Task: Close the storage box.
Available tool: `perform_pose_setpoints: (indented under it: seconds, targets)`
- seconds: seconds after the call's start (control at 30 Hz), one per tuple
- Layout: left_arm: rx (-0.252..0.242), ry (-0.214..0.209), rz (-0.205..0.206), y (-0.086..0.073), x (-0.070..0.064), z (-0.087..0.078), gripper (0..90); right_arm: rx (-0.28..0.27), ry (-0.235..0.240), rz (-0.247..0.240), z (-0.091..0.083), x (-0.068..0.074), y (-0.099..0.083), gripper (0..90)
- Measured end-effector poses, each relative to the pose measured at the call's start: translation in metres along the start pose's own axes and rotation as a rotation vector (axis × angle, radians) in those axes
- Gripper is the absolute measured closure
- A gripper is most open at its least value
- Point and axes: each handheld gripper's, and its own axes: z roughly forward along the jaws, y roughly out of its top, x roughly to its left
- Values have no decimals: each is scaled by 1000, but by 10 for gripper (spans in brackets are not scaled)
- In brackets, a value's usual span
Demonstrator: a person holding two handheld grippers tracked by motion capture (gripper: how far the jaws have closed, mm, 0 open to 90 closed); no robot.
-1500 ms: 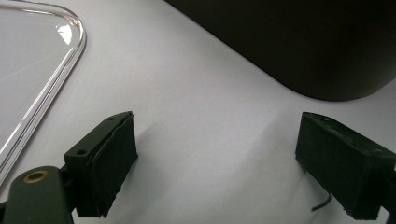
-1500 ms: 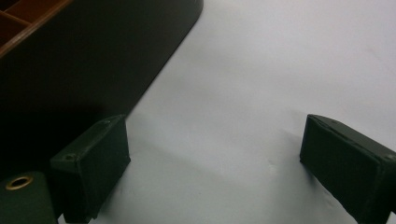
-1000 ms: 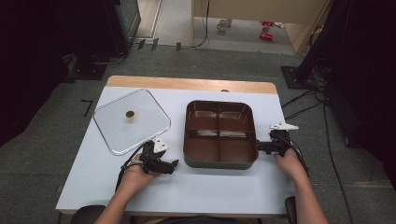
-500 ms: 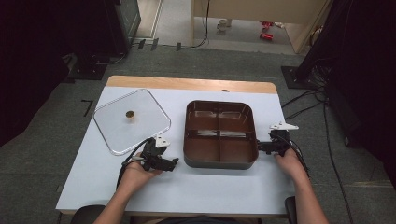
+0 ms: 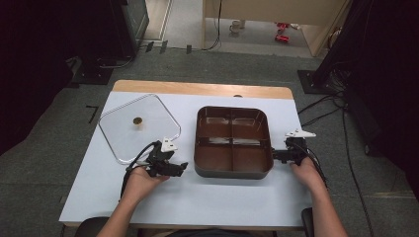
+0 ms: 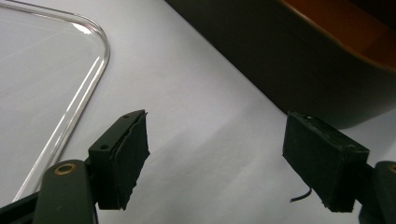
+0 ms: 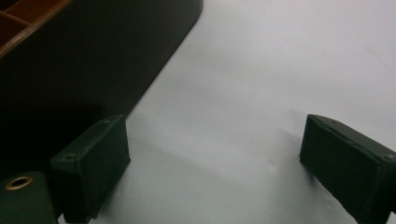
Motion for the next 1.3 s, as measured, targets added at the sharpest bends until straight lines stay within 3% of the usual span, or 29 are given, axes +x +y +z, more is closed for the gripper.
perform_pose_setpoints:
  seconds: [0.27,0.37,0.47,0.83,1.3]
  targets:
    - [-14,-19,1,4,6,2,317,0,0,0,0,0,0,77]
    - [-27,-10,13,6,10,0,325,0,0,0,0,0,0,77]
    - [-39,-2,-4,7,17,-2,363,0,0,-1,0,0,0,77]
    - [-52,2,-30,10,38,-5,334,0,0,0,0,0,0,77]
    - [-28,4,-65,16,58,-13,309,0,0,0,0,0,0,77]
